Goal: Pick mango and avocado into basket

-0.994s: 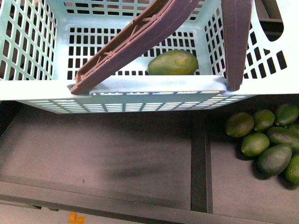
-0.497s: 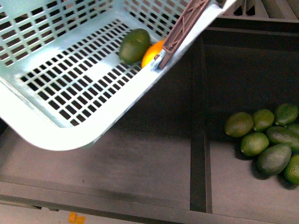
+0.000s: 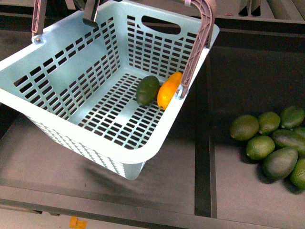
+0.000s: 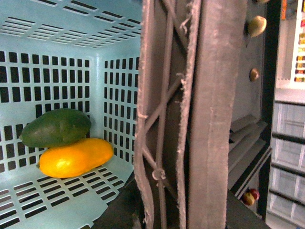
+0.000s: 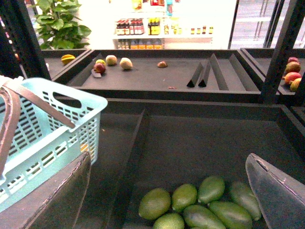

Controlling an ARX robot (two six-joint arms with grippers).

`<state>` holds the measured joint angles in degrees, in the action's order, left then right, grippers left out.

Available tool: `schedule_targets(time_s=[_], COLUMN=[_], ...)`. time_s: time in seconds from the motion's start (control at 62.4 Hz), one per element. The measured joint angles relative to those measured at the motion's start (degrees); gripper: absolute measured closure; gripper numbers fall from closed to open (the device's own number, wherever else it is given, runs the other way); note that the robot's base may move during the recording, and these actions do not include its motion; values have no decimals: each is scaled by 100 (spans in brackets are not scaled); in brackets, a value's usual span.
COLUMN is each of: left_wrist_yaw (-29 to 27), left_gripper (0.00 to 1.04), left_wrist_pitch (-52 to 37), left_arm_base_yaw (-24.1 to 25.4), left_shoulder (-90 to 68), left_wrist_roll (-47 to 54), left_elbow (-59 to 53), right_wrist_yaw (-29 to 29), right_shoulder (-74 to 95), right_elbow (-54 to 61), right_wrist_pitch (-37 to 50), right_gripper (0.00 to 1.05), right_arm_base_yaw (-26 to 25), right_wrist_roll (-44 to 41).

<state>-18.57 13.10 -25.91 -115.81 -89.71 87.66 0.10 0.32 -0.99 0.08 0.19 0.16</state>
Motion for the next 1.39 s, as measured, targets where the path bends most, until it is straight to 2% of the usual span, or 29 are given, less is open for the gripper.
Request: schedule_targets(time_s=[0.257, 0.914, 1.17, 1.347, 1.395], left_wrist_yaw=[-260, -166, -232, -577, -704], left_gripper=[89, 88, 42, 8, 8], left_wrist_pitch=[201, 205, 243, 229, 293], left_arm_base_yaw=[267, 149, 107, 107, 114], left_shoulder=[-848, -870, -592, 208, 503], left_wrist_roll=[-433, -1176, -1495, -1912, -2011], left_elbow=[944, 17, -402, -1029, -1259], right_wrist_yaw=[0, 2, 2, 0, 0], right_shoulder=[-2, -4, -4, -4, -4], right_elbow=[0, 0, 0, 0, 0], right_wrist_pitch=[0, 0, 0, 0, 0], right_gripper=[9, 9, 9, 9, 9], right_arm_base_yaw=[0, 0, 0, 0, 0], right_wrist_roll=[0, 0, 0, -2, 0])
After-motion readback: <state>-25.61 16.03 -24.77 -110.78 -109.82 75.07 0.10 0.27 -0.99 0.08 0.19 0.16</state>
